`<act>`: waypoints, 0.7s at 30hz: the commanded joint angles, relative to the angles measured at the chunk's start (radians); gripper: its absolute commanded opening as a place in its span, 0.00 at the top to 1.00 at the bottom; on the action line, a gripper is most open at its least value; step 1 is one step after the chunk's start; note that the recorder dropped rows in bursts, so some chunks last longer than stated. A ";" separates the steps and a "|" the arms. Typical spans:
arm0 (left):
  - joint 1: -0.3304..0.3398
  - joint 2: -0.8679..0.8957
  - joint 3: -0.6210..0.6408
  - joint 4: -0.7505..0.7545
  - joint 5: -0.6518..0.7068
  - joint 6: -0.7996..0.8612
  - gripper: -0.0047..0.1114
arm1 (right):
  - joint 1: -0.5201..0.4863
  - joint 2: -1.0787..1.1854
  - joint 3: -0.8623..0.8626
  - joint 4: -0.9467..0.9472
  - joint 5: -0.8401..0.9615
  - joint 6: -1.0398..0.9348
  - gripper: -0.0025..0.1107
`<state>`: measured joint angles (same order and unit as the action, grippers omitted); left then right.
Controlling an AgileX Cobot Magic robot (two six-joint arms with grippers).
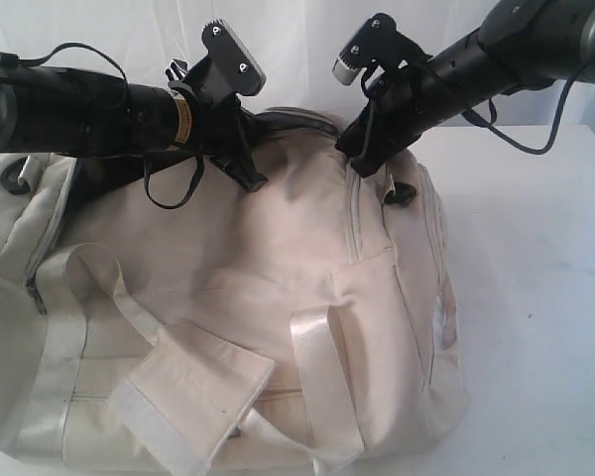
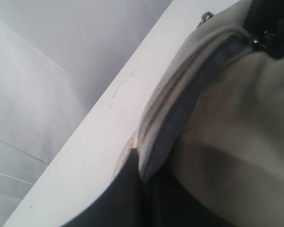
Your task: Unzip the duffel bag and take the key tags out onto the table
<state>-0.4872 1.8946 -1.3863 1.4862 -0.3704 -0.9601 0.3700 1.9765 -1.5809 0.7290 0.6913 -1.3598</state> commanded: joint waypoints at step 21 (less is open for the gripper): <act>-0.014 -0.022 0.000 -0.103 0.206 -0.005 0.96 | -0.002 -0.111 0.001 -0.215 0.062 0.169 0.98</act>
<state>-0.5028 1.8907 -1.3847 1.4111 -0.2473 -0.9601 0.3734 1.8878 -1.5809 0.5654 0.7300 -1.2288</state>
